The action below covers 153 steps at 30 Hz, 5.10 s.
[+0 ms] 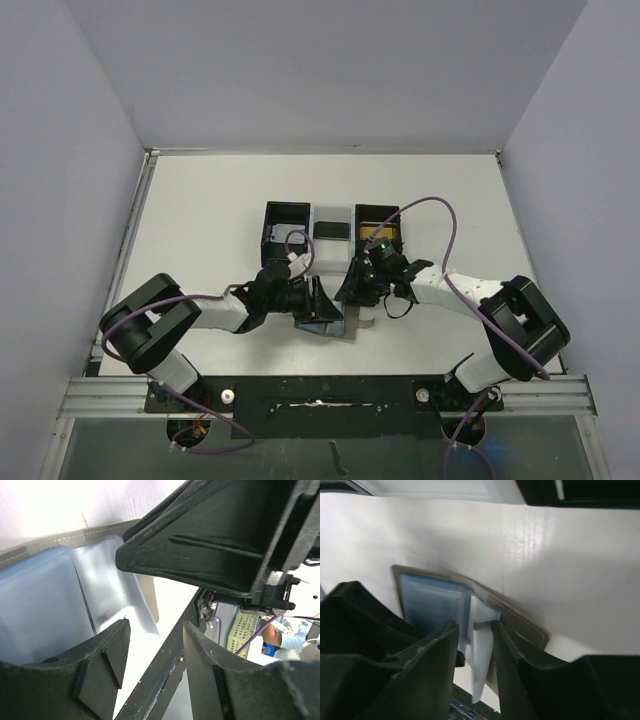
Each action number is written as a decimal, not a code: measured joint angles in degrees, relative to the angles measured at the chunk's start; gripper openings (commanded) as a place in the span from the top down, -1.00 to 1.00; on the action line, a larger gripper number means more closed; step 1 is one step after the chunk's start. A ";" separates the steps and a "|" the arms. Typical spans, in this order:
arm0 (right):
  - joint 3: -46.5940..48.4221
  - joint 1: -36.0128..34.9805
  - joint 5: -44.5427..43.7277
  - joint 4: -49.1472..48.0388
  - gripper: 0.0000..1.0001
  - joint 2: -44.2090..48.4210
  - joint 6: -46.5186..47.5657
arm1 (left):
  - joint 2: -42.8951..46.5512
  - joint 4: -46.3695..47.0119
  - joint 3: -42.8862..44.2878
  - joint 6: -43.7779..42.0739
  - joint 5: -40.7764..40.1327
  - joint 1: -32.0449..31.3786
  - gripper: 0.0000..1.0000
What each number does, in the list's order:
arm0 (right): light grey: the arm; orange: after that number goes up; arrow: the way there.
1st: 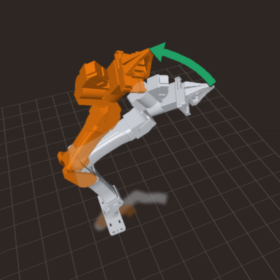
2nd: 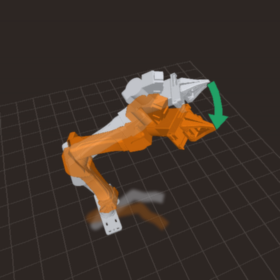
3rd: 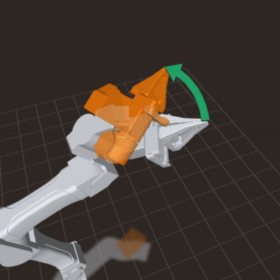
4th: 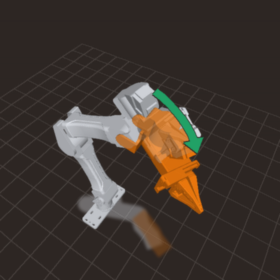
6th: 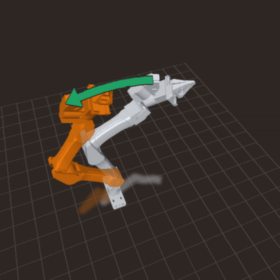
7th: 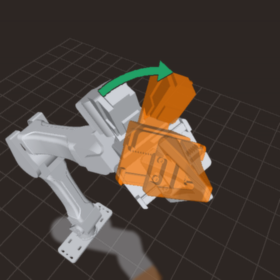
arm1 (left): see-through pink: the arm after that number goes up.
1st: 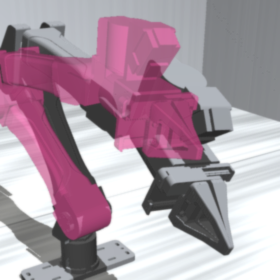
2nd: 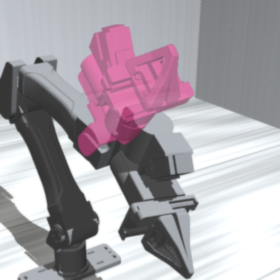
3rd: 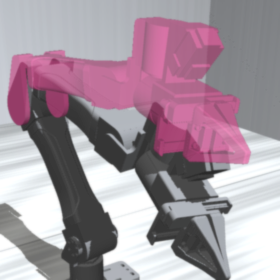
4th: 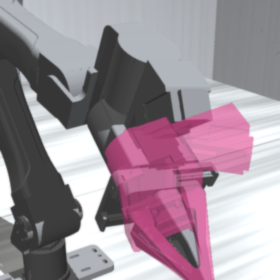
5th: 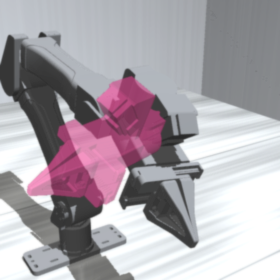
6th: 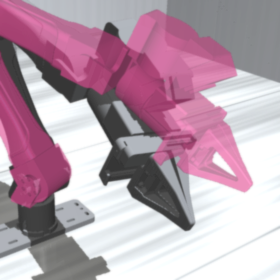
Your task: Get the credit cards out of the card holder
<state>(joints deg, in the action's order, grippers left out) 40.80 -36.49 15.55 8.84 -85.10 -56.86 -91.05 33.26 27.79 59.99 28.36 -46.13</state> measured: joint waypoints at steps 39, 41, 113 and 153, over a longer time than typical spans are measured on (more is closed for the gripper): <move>-1.95 -4.11 -8.59 4.74 0.55 0.61 1.84 | 14.27 -24.46 0.96 -10.21 -7.23 4.57 0.38; -2.54 -4.11 -8.50 3.91 0.54 0.98 1.40 | 14.27 -23.71 0.96 -9.81 -6.60 4.48 0.38; -3.96 -2.56 -11.61 8.00 0.28 22.53 -2.29 | 3.23 -22.49 7.50 -8.70 -11.02 -0.66 0.37; -17.20 -2.58 -0.83 -26.10 0.54 3.02 -10.97 | 13.88 -28.74 6.40 -16.28 -6.62 6.40 0.31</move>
<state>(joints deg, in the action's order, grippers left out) 23.59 -39.07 14.72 -17.26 -82.08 -67.83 -77.17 4.51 34.20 43.70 21.74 -39.72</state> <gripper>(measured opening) 0.227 0.342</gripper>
